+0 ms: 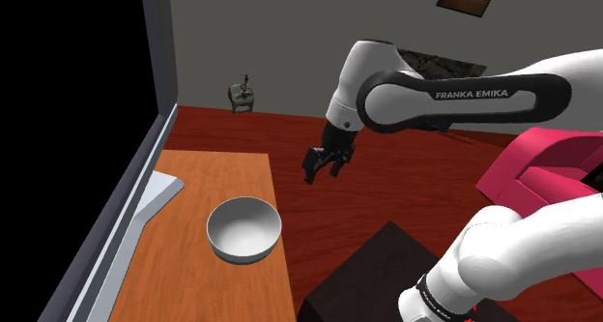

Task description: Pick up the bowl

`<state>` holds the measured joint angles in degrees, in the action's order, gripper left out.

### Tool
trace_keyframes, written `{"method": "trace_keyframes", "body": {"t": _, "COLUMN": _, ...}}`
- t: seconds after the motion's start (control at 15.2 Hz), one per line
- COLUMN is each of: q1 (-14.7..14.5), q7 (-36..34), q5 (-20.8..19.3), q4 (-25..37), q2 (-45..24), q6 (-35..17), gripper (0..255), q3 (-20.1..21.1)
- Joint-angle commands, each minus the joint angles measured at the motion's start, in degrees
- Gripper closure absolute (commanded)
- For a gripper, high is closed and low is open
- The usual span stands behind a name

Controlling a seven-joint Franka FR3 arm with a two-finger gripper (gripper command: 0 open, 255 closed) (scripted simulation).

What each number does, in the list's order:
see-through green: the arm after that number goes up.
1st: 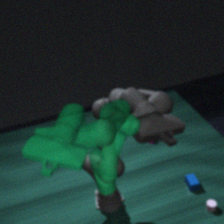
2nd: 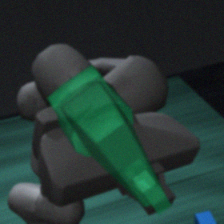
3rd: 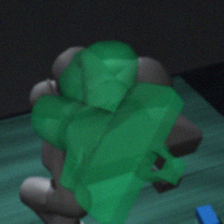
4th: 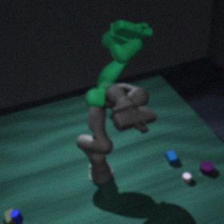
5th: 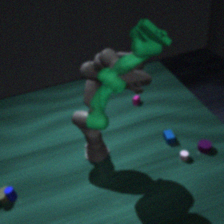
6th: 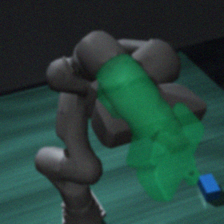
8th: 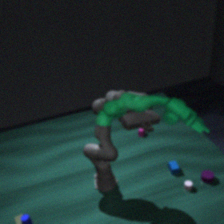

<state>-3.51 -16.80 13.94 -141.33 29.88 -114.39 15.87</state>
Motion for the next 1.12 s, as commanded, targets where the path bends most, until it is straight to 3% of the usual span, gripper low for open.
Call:
{"method": "trace_keyframes", "body": {"t": 0.0, "q1": -0.3, "q7": -1.2, "q5": 0.5, "q4": 0.2, "q2": -3.8, "q6": -4.0, "gripper": 0, "q3": 1.8}}
{"method": "trace_keyframes", "body": {"t": 0.59, "q1": -1.0, "q7": -8.0, "q5": -1.6, "q4": 3.6, "q2": -22.0, "q6": -19.6, "gripper": 0, "q3": 8.7}}
{"method": "trace_keyframes", "body": {"t": 1.06, "q1": -1.1, "q7": -8.7, "q5": -2.8, "q4": 2.0, "q2": -26.0, "q6": -25.1, "gripper": 0, "q3": 9.2}}
